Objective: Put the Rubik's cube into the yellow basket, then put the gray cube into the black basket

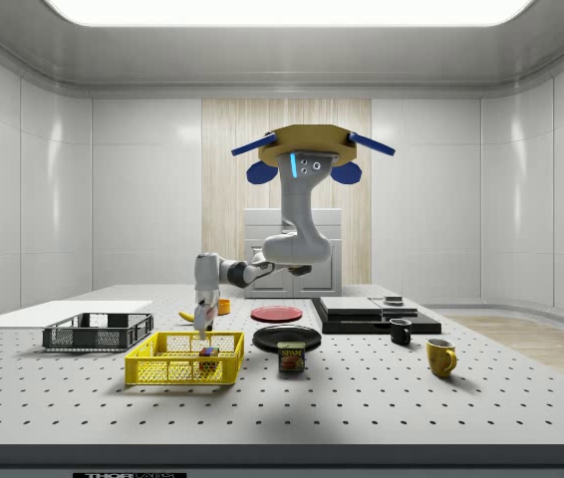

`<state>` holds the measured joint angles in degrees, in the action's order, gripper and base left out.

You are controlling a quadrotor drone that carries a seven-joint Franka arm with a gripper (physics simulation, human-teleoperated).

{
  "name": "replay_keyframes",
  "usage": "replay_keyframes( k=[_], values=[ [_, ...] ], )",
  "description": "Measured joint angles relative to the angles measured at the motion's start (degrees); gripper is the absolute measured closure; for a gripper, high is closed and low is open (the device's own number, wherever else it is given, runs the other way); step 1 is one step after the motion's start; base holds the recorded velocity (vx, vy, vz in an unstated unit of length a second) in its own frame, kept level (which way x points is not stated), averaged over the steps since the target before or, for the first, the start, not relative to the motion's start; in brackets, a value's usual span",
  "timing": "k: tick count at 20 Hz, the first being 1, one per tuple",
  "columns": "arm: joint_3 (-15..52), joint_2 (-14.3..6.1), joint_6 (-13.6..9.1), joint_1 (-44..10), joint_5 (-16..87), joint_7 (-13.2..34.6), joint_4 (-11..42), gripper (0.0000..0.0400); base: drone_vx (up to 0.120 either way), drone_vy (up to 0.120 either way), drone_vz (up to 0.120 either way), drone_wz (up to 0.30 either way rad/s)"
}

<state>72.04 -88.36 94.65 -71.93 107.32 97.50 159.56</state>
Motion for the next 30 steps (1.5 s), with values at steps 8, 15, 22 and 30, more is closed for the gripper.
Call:
replay_keyframes(
  k=[8,15,22,30],
  values=[
    [0.5,0.0,-0.2,0.1,-0.5,0.0,0.2,0.0000,0.000,-0.065,0.035,0.000],
    [0.6,0.0,-0.3,0.1,-0.6,0.0,0.2,0.0000,0.000,-0.120,0.000,0.000],
    [0.6,0.0,-0.3,0.1,-0.6,0.0,0.2,0.0000,0.000,-0.120,0.000,0.000],
    [0.6,0.0,-0.3,0.1,-0.6,0.0,0.2,0.0000,0.000,-0.120,0.000,0.000]
  ],
)
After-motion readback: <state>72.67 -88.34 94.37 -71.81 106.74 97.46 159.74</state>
